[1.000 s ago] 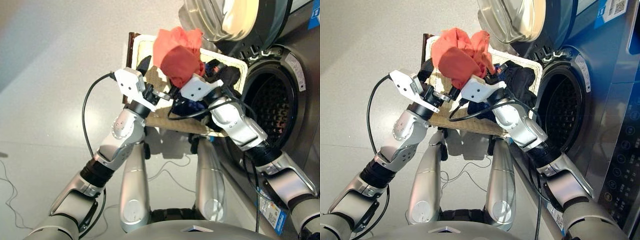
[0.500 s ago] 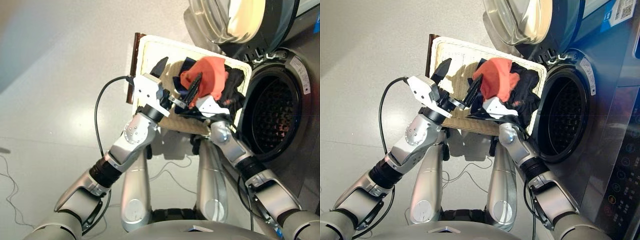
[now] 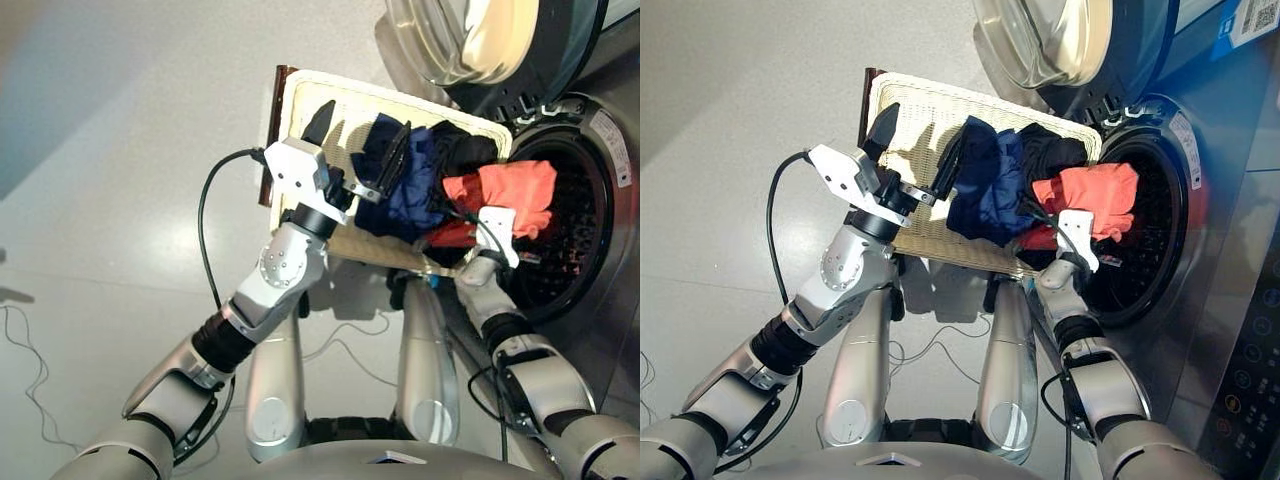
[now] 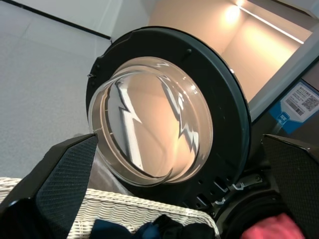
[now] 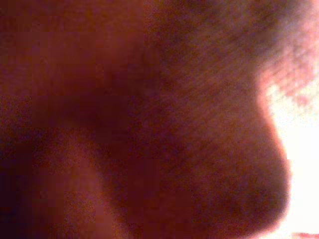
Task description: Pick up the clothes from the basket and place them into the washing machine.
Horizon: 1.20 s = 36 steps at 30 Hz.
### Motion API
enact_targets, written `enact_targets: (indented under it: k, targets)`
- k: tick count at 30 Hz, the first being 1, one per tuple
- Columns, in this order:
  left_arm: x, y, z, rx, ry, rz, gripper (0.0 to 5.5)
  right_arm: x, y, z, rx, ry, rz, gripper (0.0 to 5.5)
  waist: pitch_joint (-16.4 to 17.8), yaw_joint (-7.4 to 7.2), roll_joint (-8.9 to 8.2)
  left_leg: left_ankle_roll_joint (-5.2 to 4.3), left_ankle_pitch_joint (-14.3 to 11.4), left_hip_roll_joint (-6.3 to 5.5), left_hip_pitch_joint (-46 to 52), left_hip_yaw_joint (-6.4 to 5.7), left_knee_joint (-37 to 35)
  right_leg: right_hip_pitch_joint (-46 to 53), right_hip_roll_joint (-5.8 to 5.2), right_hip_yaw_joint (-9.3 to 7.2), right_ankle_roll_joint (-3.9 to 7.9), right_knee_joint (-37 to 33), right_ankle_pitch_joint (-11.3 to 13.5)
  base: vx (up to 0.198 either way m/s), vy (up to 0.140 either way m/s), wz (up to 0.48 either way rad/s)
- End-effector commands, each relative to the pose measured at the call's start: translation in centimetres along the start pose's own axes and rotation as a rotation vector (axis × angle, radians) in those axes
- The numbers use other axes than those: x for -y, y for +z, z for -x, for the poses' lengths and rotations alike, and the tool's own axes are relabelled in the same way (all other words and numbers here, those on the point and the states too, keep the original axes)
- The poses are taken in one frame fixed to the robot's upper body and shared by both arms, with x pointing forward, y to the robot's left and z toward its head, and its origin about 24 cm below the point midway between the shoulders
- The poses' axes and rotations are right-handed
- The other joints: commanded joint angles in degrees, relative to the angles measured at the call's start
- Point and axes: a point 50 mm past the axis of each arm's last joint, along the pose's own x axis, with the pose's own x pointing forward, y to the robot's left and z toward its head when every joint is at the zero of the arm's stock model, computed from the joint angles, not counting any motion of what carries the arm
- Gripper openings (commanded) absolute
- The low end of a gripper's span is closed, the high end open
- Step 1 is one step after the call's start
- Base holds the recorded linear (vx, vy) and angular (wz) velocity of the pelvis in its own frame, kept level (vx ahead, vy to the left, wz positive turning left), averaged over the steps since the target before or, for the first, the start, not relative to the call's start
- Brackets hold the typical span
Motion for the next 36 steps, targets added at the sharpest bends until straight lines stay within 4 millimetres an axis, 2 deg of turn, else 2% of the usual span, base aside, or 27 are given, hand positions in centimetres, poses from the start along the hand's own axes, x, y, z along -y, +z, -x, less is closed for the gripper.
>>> enact_targets:
  k: [1,5,6,7,8,11,12,14,15,20,25,29,30,31,35,36]
  targets:
    - [2.3,4.0,-1.2,0.215,-0.094,0.069,5.5,4.2,1.1,-3.5,-0.064,-0.3,-0.166,0.0,-0.7,0.94,2.07,1.0,-8.7,-2.1,-0.9,-0.6,8.0,4.3,0.1,2.46,2.24,-15.4,9.5,0.0,0.0,0.0]
    - [2.2,4.2,-1.4,0.221,-0.089,0.079,5.5,6.5,0.8,-5.1,-0.123,-0.372,-0.21,0.0,-0.7,1.37,2.73,0.93,-8.7,-2.63,-2.1,-0.99,8.5,3.3,-0.2,2.47,2.28,-15.1,9.3,0.0,0.0,0.0]
    - [2.1,4.2,-1.3,0.223,-0.081,0.086,5.5,7.1,0.6,-5.5,-0.126,-0.386,-0.21,0.0,-0.7,1.47,2.89,0.89,-9.4,-2.67,-2.3,-1.0,9.1,3.1,-0.17,2.6,2.28,-14.4,8.6,0.0,0.0,0.0]
    - [2.1,4.3,-1.4,0.227,-0.084,0.085,5.5,7.2,0.8,-5.5,-0.124,-0.387,-0.214,0.0,-0.7,1.45,2.93,0.96,-8.9,-2.74,-2.8,-1.01,9.0,2.7,-0.22,2.6,2.24,-14.6,9.1,0.0,0.0,0.0]
    - [2.0,4.2,-1.2,0.226,-0.07,0.099,5.5,8.5,1.1,-6.4,-0.125,-0.439,-0.259,0.0,-0.7,1.41,3.24,0.89,-9.2,-2.99,-4.3,-1.14,9.8,0.8,-0.07,3.07,2.17,-13.5,8.7,0.0,0.0,0.0]
    - [1.9,4.3,-1.2,0.227,-0.065,0.1,5.5,10.0,1.5,-7.3,-0.131,-0.487,-0.294,0.0,-0.7,1.67,3.68,0.8,-10.2,-2.86,-6.2,-0.88,11.8,-1.5,0.09,3.57,2.08,-11.4,7.7,0.0,0.0,0.0]
    - [1.8,4.2,-1.0,0.223,-0.058,0.1,5.5,11.2,2.3,-8.1,-0.116,-0.53,-0.329,0.0,-0.7,1.79,4.09,0.76,-9.9,-2.8,-8.5,-0.76,12.7,-3.9,0.09,4.0,1.89,-10.5,7.9,-0.056,0.026,0.063]
    - [1.6,4.1,-0.8,0.218,-0.046,0.106,5.5,12.4,3.1,-8.8,-0.108,-0.559,-0.37,0.0,-0.7,1.93,4.54,0.75,-10.3,-2.53,-10.7,-0.53,14.2,-6.5,0.22,4.57,1.85,-8.7,7.6,-0.03,0.017,0.035]
    - [1.6,4.1,-0.7,0.216,-0.043,0.106,5.5,12.8,3.8,-9.1,-0.093,-0.57,-0.396,0.0,-0.7,2.06,4.73,0.65,-11.2,-2.34,-11.5,-0.29,15.6,-7.6,0.33,5.01,1.81,-7.3,6.7,0.0,0.0,0.0]
    - [1.2,4.5,-0.9,0.232,-0.03,0.066,5.5,15.0,5.2,-10.1,-0.055,-0.623,-0.489,0.0,-0.7,1.51,4.44,0.47,-12.3,-1.76,-14.3,0.18,18.2,-10.7,0.29,5.7,1.76,-4.8,6.2,0.0,0.0,0.0]
    - [0.8,5.1,-1.2,0.251,-0.014,0.051,5.5,17.5,5.1,-10.7,-0.063,-0.708,-0.523,0.0,-0.7,0.78,3.72,0.52,-12.8,-1.74,-14.5,0.72,18.2,-11.4,0.22,5.87,1.89,-4.7,6.1,0.0,0.0,0.0]
    - [0.6,5.3,-1.3,0.257,-0.003,0.043,5.5,18.4,4.9,-11.0,-0.087,-0.738,-0.553,0.0,-0.7,0.24,3.25,0.6,-13.1,-1.82,-14.4,0.97,18.3,-11.2,0.11,6.1,2.02,-5.0,6.3,0.0,0.0,0.0]
    - [0.6,5.2,-1.4,0.256,-0.002,0.039,5.5,18.7,4.9,-11.0,-0.095,-0.748,-0.574,1.81,-0.7,0.15,3.25,0.62,-13.2,-1.81,-14.4,1.05,18.3,-11.1,0.13,6.12,2.06,-5.1,6.3,0.0,0.0,0.0]
    - [0.6,5.2,-1.4,0.254,0.0,0.037,5.5,18.8,5.0,-11.1,-0.098,-0.752,-0.597,5.5,-0.7,0.16,3.26,0.63,-13.2,-1.8,-14.5,1.1,18.3,-11.2,0.12,6.12,2.06,-5.2,6.4,0.0,0.0,0.0]
    - [0.4,5.4,-1.5,0.259,0.005,0.034,5.5,18.6,5.1,-11.1,-0.107,-0.741,-0.63,5.5,-0.7,0.17,3.2,0.78,-12.4,-1.9,-14.5,1.24,17.3,-11.2,-0.01,6.1,2.05,-6.5,7.4,0.0,0.0,0.0]
    - [0.3,5.3,-1.4,0.255,0.013,0.036,5.5,18.2,5.0,-11.0,-0.108,-0.733,-0.627,5.5,-0.7,0.07,3.25,0.72,-12.9,-1.83,-13.9,1.27,17.2,-10.6,0.07,6.2,2.14,-6.7,7.0,0.0,0.0,0.0]
